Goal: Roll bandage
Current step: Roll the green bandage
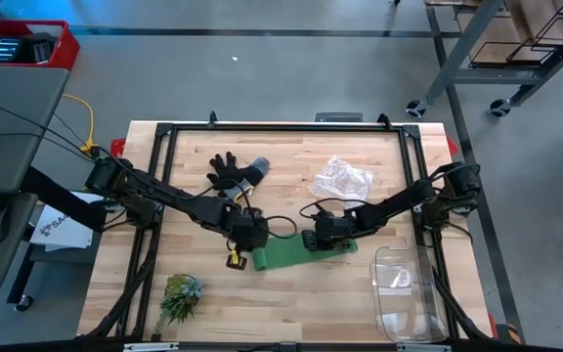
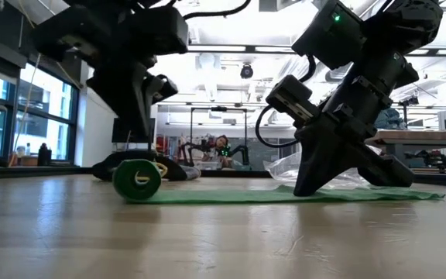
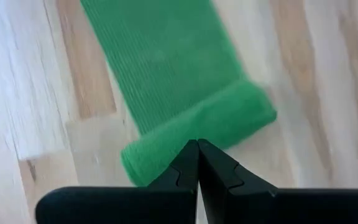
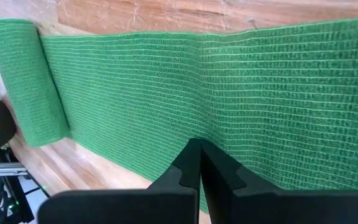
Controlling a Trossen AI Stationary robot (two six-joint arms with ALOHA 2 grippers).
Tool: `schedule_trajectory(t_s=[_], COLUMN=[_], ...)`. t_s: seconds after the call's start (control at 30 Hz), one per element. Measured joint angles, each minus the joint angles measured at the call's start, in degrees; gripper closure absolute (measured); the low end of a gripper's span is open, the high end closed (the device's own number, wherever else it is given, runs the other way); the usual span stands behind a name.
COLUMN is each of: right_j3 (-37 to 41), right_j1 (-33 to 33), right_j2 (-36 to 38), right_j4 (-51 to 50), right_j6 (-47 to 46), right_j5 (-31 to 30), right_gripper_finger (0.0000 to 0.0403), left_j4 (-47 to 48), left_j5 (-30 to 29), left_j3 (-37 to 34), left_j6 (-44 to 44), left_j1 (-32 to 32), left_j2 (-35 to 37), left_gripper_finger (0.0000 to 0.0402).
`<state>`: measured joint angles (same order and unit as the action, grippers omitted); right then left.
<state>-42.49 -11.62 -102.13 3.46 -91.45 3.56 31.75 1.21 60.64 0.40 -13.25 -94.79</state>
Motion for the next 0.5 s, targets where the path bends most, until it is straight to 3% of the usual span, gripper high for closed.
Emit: schedule_trajectory(t_s=[0.5], right_j3=[0.11], right_j1=[0.01], right_j2=[-0.13], right_j4=[0.03], right_j6=[-0.04], right_j5=[0.18], right_gripper_finger=[0.0403], left_j4=[-3.36], left_j5=[3.21], left_j3=[0.11], left_j6=[2.71], left_j1=[-0.40], left_j2=[-2.88], left_gripper_finger=[0.0401])
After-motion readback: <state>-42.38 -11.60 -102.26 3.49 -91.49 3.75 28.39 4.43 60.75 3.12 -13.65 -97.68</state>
